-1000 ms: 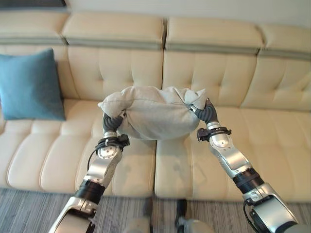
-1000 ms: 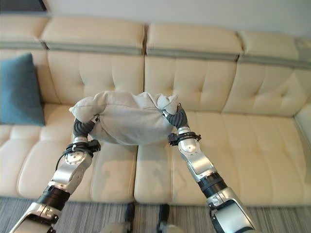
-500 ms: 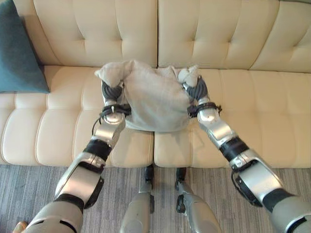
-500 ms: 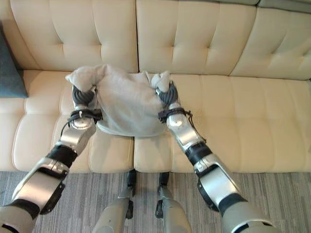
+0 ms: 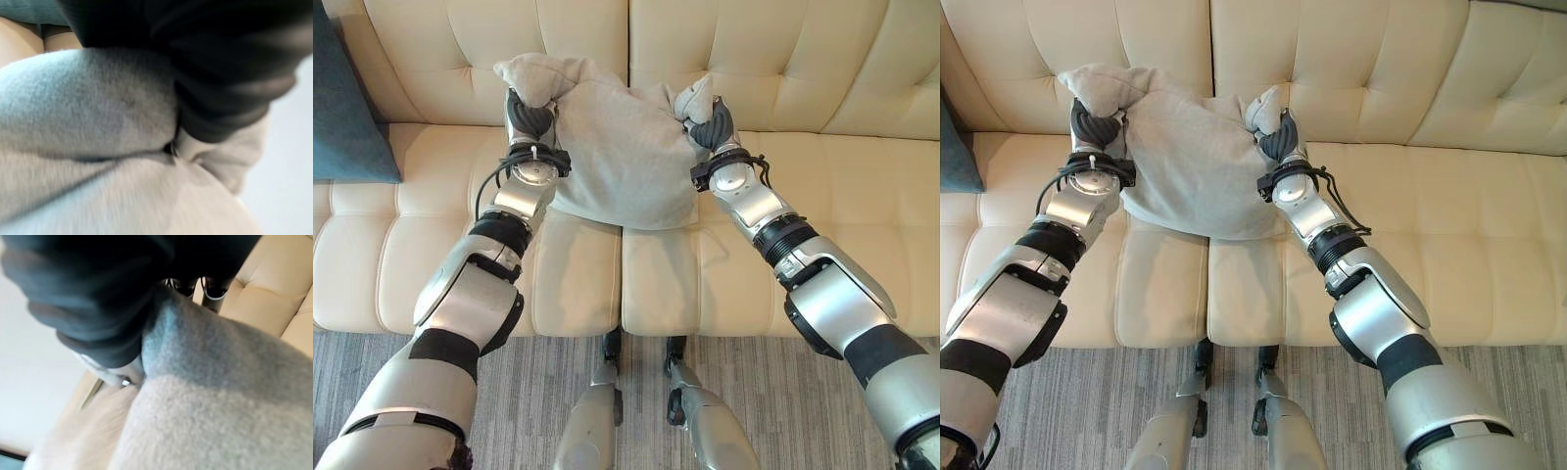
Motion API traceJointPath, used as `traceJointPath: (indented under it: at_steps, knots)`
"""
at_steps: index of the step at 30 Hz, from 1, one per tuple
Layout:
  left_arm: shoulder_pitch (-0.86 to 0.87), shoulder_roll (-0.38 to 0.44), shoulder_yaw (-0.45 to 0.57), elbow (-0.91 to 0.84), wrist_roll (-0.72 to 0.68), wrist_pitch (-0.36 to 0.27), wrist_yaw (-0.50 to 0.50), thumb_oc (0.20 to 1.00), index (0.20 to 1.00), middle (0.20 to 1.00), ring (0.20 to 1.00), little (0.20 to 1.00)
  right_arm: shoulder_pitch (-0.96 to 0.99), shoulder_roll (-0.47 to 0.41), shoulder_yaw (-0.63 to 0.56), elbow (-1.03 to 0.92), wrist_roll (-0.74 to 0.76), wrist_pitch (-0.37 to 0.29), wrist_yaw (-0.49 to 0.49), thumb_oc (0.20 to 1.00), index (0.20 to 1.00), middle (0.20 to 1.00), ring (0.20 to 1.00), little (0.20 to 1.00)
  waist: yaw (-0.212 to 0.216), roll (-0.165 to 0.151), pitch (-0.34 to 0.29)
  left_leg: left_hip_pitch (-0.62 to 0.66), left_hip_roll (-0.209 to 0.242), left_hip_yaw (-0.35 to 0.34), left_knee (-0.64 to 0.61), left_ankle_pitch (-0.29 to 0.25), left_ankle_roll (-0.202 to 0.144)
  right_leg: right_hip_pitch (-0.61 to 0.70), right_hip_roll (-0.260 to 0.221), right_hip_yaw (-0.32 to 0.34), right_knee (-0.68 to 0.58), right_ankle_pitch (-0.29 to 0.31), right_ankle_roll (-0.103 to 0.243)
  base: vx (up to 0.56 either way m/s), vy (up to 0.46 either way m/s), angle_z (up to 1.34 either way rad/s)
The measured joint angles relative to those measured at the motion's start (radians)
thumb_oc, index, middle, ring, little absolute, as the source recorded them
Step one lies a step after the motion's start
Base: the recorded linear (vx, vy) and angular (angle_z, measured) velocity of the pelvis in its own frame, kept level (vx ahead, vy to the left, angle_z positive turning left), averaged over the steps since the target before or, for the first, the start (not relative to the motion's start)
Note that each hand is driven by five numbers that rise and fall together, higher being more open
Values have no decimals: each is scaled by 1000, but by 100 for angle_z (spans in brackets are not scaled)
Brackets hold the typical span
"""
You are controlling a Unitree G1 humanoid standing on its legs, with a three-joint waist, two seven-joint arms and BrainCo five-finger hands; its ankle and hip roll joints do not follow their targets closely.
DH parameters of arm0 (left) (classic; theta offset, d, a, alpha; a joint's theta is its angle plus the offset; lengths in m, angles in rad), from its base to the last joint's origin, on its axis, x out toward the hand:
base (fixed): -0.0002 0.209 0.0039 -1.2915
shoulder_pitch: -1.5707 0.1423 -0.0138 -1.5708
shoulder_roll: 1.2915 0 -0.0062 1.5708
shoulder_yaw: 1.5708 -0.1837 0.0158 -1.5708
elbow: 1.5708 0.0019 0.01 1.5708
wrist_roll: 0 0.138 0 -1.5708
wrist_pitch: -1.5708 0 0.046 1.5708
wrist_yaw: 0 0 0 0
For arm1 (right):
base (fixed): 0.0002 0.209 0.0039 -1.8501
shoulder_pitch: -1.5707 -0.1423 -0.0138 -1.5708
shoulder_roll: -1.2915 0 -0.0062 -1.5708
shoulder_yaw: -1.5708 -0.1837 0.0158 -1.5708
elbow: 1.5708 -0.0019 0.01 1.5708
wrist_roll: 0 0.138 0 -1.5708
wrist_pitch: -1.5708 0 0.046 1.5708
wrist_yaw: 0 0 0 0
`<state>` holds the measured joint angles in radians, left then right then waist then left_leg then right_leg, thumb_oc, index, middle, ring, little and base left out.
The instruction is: Pick up all the scattered cushions and arrange them neatly on the sofa.
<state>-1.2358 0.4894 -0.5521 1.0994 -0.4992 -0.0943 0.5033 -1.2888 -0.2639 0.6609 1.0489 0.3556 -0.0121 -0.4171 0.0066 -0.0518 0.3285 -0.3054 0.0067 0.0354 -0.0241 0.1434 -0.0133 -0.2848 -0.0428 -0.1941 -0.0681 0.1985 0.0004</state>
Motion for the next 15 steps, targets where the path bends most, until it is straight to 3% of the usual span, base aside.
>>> traceJointPath:
  at_steps: [6, 10, 15]
  knots:
    - [-8, -3, 4, 62, -115, 6, -58, 1000, 1000, 1000, 1000, 1000, -21, 36, 25, 89, 43, 4, 53, 1000, 1000, 1000, 1000, 1000, 2, 0, -1, 10, 0, -6, 2, 1, -2, 13, 0, -2, 1, 0, 0, -1, -4, 2]
    - [-25, 18, 75, 57, -238, -1, -84, 1000, 1000, 1000, 1000, 1000, -34, 1, -117, 124, 129, 12, 51, 1000, 1000, 1000, 1000, 1000, 4, 1, -1, 8, -1, -23, 2, 3, -4, 17, -1, -7, 1, 0, -1, 7, 6, 9]
    - [-39, 71, 173, 44, -394, -33, -71, 1000, 1000, 1000, 1000, 1000, -39, -69, -264, 122, 216, 9, -68, 1000, 1000, 1000, 1000, 1000, 13, 4, -4, 7, -2, -27, 2, 8, -4, 18, -1, -13, 1, 0, -1, 4, 7, 2]
